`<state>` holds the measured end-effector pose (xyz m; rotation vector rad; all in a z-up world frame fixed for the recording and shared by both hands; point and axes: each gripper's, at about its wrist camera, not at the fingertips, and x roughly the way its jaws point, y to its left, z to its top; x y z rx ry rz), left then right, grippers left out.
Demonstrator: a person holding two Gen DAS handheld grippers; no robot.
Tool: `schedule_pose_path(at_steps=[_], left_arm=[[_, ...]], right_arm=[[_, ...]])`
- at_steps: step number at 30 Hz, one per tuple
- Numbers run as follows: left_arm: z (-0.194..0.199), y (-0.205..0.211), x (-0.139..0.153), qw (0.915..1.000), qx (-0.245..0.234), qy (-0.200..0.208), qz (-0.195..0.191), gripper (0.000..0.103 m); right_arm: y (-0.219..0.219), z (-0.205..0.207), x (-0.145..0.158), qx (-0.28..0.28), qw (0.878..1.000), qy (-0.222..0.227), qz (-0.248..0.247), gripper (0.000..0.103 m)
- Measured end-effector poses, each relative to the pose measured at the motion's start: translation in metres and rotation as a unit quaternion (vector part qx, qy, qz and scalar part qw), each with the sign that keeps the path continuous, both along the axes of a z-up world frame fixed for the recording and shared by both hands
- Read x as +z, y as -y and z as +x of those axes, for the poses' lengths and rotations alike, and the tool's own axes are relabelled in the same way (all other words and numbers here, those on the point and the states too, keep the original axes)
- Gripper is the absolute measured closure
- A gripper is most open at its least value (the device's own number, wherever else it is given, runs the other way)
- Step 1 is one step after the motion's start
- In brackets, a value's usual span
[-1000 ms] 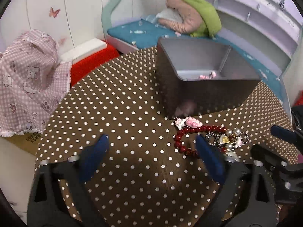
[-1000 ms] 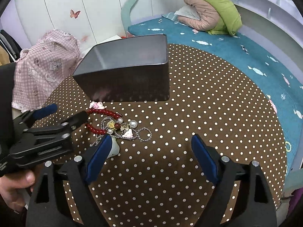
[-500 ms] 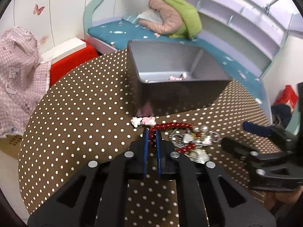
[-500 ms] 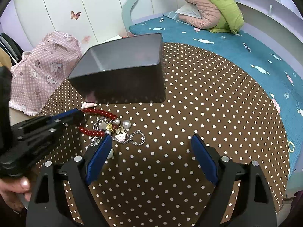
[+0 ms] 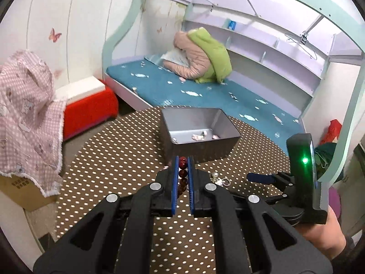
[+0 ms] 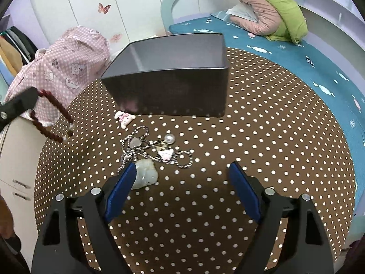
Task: Organize jewelry
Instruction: 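Grasp the heart pendant chain with the right tool while the left tool holds the red bracelet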
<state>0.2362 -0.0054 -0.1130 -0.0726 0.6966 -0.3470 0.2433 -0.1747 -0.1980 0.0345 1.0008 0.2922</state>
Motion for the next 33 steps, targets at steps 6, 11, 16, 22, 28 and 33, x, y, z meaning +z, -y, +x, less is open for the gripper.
schedule_pose_path(at_steps=[6, 11, 16, 22, 28, 33], left_arm=[[0.001, -0.012, -0.015, 0.9995, 0.02, -0.022, 0.006, 0.095], [-0.001, -0.021, -0.023, 0.9991, 0.029, -0.03, 0.005, 0.095], [-0.001, -0.028, -0.027, 0.9987, 0.036, -0.034, 0.005, 0.095], [-0.003, -0.032, -0.028, 0.9986, 0.041, -0.034, 0.003, 0.095], [-0.004, -0.033, -0.027, 0.9987, 0.038, -0.033, 0.0, 0.095], [-0.003, -0.031, -0.029, 0.9987, 0.038, -0.035, 0.001, 0.095]], right_arm=[[-0.027, 0.008, 0.002, 0.044, 0.999, 0.006, 0.004, 0.045], [-0.05, 0.019, 0.004, 0.091, 0.996, 0.012, 0.005, 0.059], [-0.065, 0.027, -0.007, 0.122, 0.992, 0.014, -0.032, 0.075], [-0.061, 0.021, -0.009, 0.137, 0.99, 0.015, -0.042, 0.088], [-0.055, 0.013, -0.008, 0.138, 0.989, 0.021, -0.041, 0.087], [-0.055, 0.012, -0.01, 0.146, 0.988, 0.025, -0.05, 0.085]])
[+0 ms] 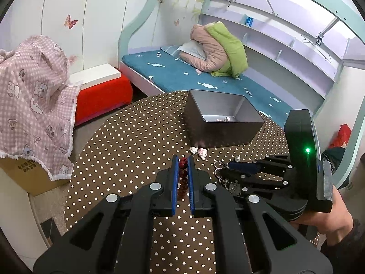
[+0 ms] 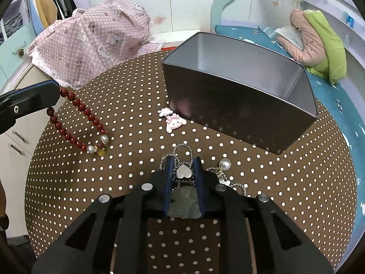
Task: Organize jewelry
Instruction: 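Grasp the heart pendant chain with the right tool while the left tool holds the red bracelet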
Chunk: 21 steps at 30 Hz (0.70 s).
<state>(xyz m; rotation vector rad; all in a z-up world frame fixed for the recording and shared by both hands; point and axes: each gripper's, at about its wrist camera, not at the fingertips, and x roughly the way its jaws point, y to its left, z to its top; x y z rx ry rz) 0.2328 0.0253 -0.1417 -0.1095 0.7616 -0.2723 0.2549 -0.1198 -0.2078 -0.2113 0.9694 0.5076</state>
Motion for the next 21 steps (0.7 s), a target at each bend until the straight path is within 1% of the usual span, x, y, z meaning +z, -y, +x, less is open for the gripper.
schedule_pose_path(at_steps=[3, 6, 7, 9, 10, 13, 16, 18, 21], left_arm=[[0.0, 0.0, 0.0, 1.0, 0.0, 0.001, 0.0, 0.095], [0.0, 0.001, -0.001, 1.0, 0.001, 0.0, 0.001, 0.095], [0.001, 0.001, -0.002, 1.0, 0.001, 0.0, 0.0, 0.095], [0.001, 0.002, -0.002, 1.0, 0.001, -0.001, -0.001, 0.095], [0.001, 0.002, -0.001, 1.0, 0.001, -0.001, -0.002, 0.095], [-0.001, 0.004, 0.001, 1.0, -0.001, 0.003, -0.001, 0.095], [-0.002, 0.003, 0.005, 1.0, -0.002, 0.009, -0.001, 0.095], [-0.003, 0.003, 0.009, 0.9999, -0.002, 0.014, -0.002, 0.095], [-0.004, 0.004, 0.021, 0.9996, -0.006, 0.028, -0.001, 0.095]], right_arm=[[0.004, 0.0, 0.0, -0.001, 1.0, -0.005, -0.001, 0.082], [0.005, -0.002, 0.0, 0.008, 1.0, -0.003, -0.007, 0.082], [0.004, -0.002, 0.0, 0.009, 1.0, 0.001, -0.014, 0.082], [0.003, -0.003, 0.001, 0.007, 1.0, 0.003, -0.019, 0.087], [0.006, -0.002, 0.002, 0.005, 1.0, 0.002, -0.012, 0.089], [0.011, -0.005, 0.01, 0.004, 1.0, 0.004, 0.008, 0.088], [0.019, -0.008, 0.027, 0.001, 0.999, 0.014, 0.036, 0.088], [0.026, -0.009, 0.042, -0.003, 0.998, 0.021, 0.063, 0.088], [0.037, -0.01, 0.065, -0.007, 0.995, 0.033, 0.098, 0.088]])
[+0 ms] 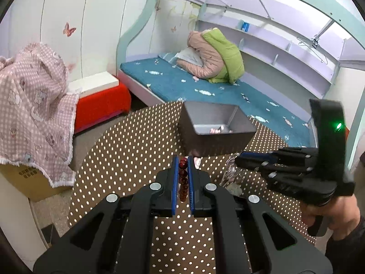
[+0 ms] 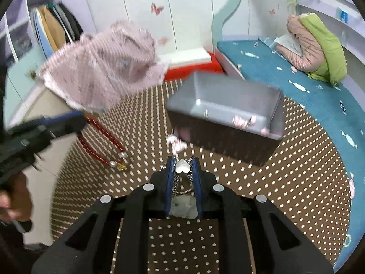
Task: Organize jewelry
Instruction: 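Grasp the heart pendant chain with the right tool while the left tool holds the red bracelet, then lower both held pieces over the grey box and open both tools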
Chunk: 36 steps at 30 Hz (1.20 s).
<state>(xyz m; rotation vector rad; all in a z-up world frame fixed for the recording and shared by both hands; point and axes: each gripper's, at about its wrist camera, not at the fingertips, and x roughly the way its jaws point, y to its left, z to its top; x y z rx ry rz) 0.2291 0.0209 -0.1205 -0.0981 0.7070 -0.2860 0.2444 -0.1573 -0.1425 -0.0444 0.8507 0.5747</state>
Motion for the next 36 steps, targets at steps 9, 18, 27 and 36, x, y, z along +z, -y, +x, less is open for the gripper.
schedule_pose_path(at_steps=[9, 18, 27, 36], left_arm=[[0.002, 0.008, 0.054, 0.9981, -0.012, 0.058, 0.012, 0.095], [0.01, 0.015, 0.097, 0.9947, -0.016, 0.101, 0.009, 0.095], [0.043, 0.028, 0.14, 0.9916, -0.04, 0.123, -0.009, 0.095], [0.105, 0.051, 0.123, 0.9961, -0.053, 0.069, -0.014, 0.095]], right_arm=[[0.026, -0.005, 0.076, -0.003, 0.996, 0.06, 0.071, 0.088], [0.033, -0.007, 0.129, 0.005, 0.99, 0.111, 0.085, 0.088], [0.034, 0.019, 0.171, -0.005, 0.984, 0.153, 0.095, 0.088], [0.031, 0.08, 0.12, -0.05, 0.994, 0.086, 0.041, 0.088]])
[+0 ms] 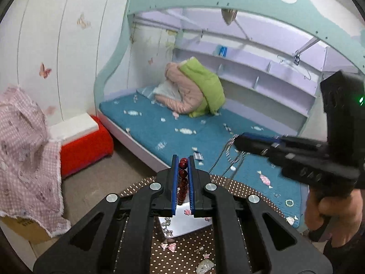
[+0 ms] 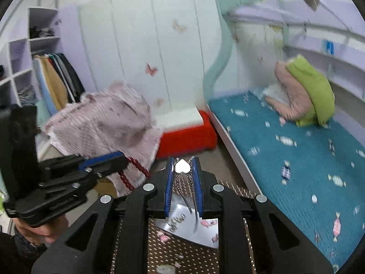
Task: Organize jewelry
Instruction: 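Lower both held pieces over the grey box and open both tools, then raise both tools from the box back over the table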
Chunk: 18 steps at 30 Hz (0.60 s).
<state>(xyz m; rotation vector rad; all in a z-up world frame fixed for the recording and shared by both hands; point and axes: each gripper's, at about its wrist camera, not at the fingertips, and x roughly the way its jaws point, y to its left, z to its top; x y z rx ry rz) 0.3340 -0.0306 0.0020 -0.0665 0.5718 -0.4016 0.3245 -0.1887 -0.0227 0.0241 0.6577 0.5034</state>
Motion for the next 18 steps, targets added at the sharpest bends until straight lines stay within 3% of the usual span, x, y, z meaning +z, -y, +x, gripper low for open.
schedule_pose_path(at_steps=[7, 8, 9, 10, 11, 13, 15, 18], left_arm=[[0.039, 0.018, -0.051, 0.9975, -0.005, -0.069, 0.01, 0.093], [0.042, 0.018, -0.056, 0.9971, 0.0, -0.075, 0.012, 0.082], [0.044, 0.016, -0.059, 0.9969, 0.005, -0.077, 0.01, 0.063], [0.043, 0.014, -0.061, 0.9969, 0.012, -0.077, 0.008, 0.051], [0.043, 0.012, -0.061, 0.997, 0.02, -0.075, 0.004, 0.029], [0.039, 0.005, -0.059, 0.9973, 0.034, -0.065, -0.003, 0.019], [0.036, -0.001, -0.057, 0.9974, 0.043, -0.058, -0.002, 0.011], [0.026, -0.009, -0.052, 0.9973, 0.062, -0.039, 0.006, 0.009]], right_arm=[[0.003, 0.024, -0.059, -0.032, 0.996, -0.077, -0.023, 0.087], [0.003, 0.026, -0.064, -0.035, 0.996, -0.083, -0.026, 0.087], [0.004, 0.026, -0.067, -0.038, 0.995, -0.087, -0.029, 0.083], [0.006, 0.027, -0.068, -0.042, 0.995, -0.088, -0.03, 0.074], [0.008, 0.027, -0.069, -0.047, 0.995, -0.088, -0.032, 0.068], [0.011, 0.026, -0.068, -0.058, 0.994, -0.083, -0.031, 0.024], [0.018, 0.023, -0.065, -0.073, 0.995, -0.07, -0.025, 0.01], [0.025, 0.018, -0.063, -0.093, 0.993, -0.064, -0.028, 0.008]])
